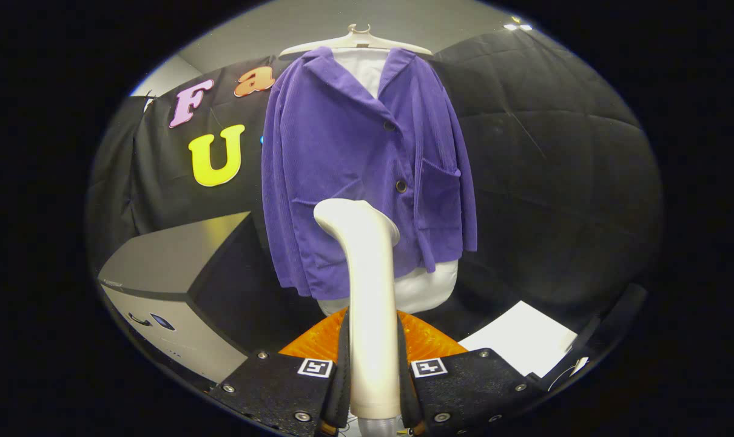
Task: Iron the clothes twice with a garment steamer, once on the left side and once on the right side.
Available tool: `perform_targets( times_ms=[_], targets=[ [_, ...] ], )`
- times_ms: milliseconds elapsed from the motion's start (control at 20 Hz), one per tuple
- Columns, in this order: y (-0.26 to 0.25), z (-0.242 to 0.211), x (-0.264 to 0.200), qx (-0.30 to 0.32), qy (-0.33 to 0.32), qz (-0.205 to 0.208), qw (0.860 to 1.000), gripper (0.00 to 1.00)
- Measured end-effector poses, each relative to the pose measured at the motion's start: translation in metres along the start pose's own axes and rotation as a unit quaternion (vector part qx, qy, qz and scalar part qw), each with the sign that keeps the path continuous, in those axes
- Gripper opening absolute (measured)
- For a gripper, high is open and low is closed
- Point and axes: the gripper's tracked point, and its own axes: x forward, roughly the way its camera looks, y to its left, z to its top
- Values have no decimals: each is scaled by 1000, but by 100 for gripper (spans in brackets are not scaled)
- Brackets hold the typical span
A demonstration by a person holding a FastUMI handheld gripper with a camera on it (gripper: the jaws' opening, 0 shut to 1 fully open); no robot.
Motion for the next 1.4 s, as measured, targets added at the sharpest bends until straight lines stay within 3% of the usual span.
perform_targets(
  times_ms=[350,800,1150,1400],
  targets=[
    [-32,95,-15,-5,-78,16,997,33],
    [-76,181,-10,23,-138,10,990,33],
    [-88,256,19,22,-191,-12,981,33],
    [-85,286,48,11,-211,-17,977,32]
  ],
)
